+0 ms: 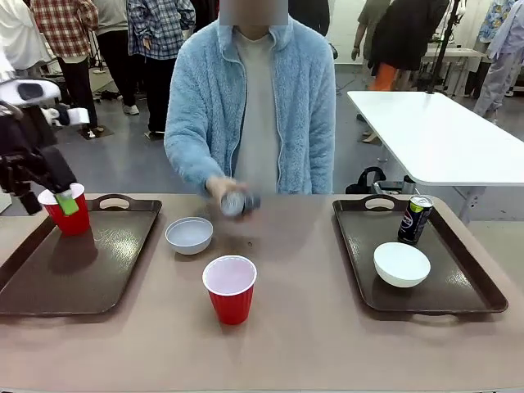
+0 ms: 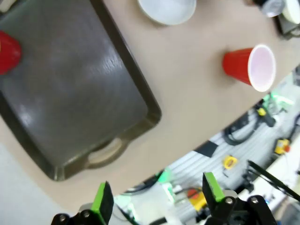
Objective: Prepare tableware on both trays.
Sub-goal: Pick up a Picnic Bowl from the table and place it on a Handle tray.
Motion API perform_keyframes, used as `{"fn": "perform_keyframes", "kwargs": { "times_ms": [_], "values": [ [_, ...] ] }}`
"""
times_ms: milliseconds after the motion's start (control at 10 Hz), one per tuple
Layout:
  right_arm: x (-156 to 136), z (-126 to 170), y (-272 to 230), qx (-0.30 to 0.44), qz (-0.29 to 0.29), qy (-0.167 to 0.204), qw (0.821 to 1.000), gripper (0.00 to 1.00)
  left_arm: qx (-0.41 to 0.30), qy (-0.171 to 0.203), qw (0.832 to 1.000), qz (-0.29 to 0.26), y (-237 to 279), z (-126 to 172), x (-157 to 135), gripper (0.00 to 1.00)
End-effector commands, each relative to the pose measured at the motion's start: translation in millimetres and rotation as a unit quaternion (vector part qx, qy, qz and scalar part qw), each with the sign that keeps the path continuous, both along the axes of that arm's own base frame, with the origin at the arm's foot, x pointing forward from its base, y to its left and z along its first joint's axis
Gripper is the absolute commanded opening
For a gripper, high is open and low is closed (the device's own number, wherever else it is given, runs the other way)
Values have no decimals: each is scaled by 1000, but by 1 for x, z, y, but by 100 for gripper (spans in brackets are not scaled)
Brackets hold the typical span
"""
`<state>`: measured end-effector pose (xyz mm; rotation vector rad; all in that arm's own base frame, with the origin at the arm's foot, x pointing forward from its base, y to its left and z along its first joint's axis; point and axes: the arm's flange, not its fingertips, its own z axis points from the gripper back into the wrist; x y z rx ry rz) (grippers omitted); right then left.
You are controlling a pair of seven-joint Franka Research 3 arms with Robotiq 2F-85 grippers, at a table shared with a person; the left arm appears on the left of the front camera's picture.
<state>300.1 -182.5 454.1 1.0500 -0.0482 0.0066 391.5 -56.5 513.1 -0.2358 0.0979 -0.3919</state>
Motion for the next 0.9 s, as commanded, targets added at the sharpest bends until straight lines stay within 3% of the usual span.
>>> {"fn": "perform_keyframes", "kwargs": {
  "times_ms": [0,200,300,500,600,800],
  "values": [
    [7,-12,-25,66,27,-13,997,99,42,-40,998,6,-22,-29,7,100],
    [6,-21,-32,87,29,-21,996,99,49,-96,994,9,-38,-54,12,100],
    [10,-25,-32,91,27,-20,995,99,67,-156,985,10,-46,-69,21,100],
    [26,-37,-22,96,35,-4,995,99,63,-180,982,9,-54,-92,39,100],
    [7,-30,-27,83,27,-9,996,99,68,-191,979,2,-59,-101,43,100],
    [7,-30,-27,83,27,-9,996,99,73,-196,978,-11,-67,-109,50,100]
  ]
}}
